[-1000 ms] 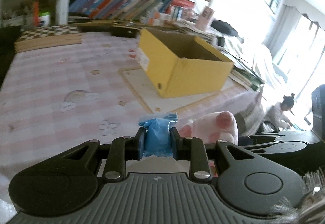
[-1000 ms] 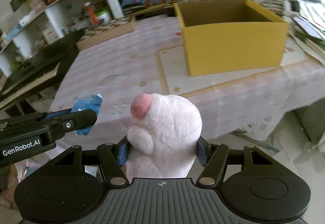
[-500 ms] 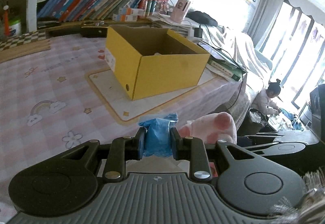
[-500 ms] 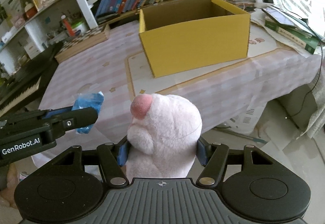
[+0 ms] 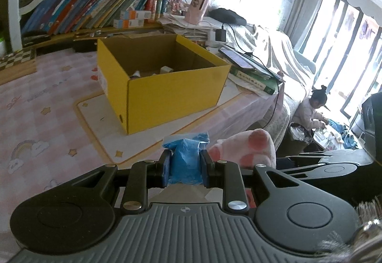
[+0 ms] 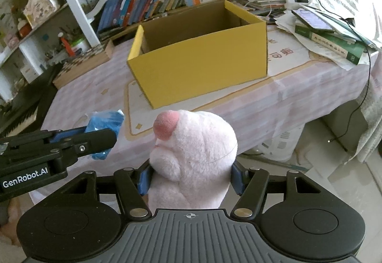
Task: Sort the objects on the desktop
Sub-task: 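Lift the pig and blue bag and carry both toward the yellow box, then lower the pig and blue bag into the box and open both tools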
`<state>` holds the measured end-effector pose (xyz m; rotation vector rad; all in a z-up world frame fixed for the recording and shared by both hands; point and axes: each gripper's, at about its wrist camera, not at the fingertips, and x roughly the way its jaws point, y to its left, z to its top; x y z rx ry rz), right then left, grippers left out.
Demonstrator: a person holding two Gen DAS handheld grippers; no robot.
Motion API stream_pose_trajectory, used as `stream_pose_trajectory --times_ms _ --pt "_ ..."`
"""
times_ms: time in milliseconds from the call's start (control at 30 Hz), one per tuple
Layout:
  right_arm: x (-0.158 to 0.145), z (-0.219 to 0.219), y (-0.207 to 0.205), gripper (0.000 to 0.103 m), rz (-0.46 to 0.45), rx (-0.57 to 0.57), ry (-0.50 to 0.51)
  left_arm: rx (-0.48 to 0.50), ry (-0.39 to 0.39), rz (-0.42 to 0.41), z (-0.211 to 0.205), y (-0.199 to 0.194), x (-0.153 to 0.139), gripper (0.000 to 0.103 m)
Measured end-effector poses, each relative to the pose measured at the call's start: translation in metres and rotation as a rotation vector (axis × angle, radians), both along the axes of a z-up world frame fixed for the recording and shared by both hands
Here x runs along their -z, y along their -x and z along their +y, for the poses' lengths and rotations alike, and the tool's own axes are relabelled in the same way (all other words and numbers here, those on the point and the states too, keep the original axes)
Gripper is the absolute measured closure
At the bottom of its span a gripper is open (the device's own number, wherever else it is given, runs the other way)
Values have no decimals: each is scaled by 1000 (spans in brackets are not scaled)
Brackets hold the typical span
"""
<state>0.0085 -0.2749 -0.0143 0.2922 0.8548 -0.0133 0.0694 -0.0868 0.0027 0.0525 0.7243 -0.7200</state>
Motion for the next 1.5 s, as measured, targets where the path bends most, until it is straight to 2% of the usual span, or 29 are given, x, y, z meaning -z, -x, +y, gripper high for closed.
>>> stream_pose_trajectory --times_ms 333,500,967,1167,1267,1433,1500 --pt "1 -43 -27 39 0 -7 -15 -1 -13 -5 -43 -21 -2 80" --pt "-2 -63 -47 39 -19 -28 -19 -19 -12 -32 -62 -34 -6 80" --pt "-39 -109 -111 39 -200 -121 1 -160 4 -202 -98 -86 -42 80" --pt "-49 -118 -145 39 -267 -186 24 -218 -55 -234 -117 -127 -39 80" --pt "-49 -118 -167 39 -281 -227 50 -225 -110 -242 -127 -149 -33 80" --pt "-41 -113 -212 39 -262 -312 112 -216 -225 -225 -141 -186 -18 80" --pt "-37 -107 -231 39 -246 -350 155 -207 -255 -193 -145 -202 -11 80"
